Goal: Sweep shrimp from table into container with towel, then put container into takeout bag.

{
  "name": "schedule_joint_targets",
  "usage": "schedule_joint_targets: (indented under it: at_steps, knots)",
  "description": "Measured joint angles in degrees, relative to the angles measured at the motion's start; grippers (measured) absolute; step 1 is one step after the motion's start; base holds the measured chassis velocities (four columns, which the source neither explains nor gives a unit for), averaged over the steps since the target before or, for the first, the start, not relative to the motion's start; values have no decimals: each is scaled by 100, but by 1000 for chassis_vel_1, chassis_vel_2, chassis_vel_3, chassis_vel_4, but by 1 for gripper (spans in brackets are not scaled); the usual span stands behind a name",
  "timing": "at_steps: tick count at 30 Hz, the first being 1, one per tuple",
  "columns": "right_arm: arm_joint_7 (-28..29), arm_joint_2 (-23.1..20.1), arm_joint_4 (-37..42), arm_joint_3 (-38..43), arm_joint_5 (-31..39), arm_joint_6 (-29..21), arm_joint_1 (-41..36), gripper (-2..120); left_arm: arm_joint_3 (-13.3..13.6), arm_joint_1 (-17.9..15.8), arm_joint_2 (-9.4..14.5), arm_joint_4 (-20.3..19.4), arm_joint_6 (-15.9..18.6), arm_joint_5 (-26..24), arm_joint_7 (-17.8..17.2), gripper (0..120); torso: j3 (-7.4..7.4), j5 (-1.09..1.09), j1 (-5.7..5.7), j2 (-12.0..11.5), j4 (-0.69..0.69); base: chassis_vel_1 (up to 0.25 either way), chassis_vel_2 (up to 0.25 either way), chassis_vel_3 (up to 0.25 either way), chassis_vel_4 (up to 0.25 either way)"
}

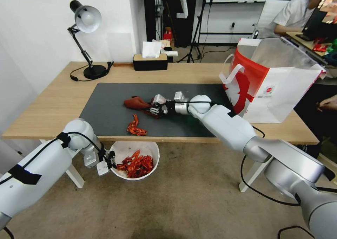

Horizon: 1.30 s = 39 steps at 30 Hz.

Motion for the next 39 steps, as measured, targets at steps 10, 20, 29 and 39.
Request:
schedule_joint_targets:
  at_steps: [10,20,29,39]
  knots:
    - [-930,-105,61,-164,37,390,59,9,4,-25,-11,18,-16,-6,-7,0,0,0,0,0,-1,0,0,0,0]
    - [-1236,-489,717,-451,189,406,9,9,-4,-34,20,14,-28,-23,-15,0,0,1,0,0,-1,0,0,0,0]
    - [-1278,-821,1501,-622,217,351,-187,9,-68,13,65,-33,-28,-40,-16,0,-1,1,0,0,0,0,0,0,0]
    - [-1389,-1109,2113,-781,294,181,-317,9,-176,80,143,-83,-26,-85,-17,0,1,0,0,0,0,0,0,0,0]
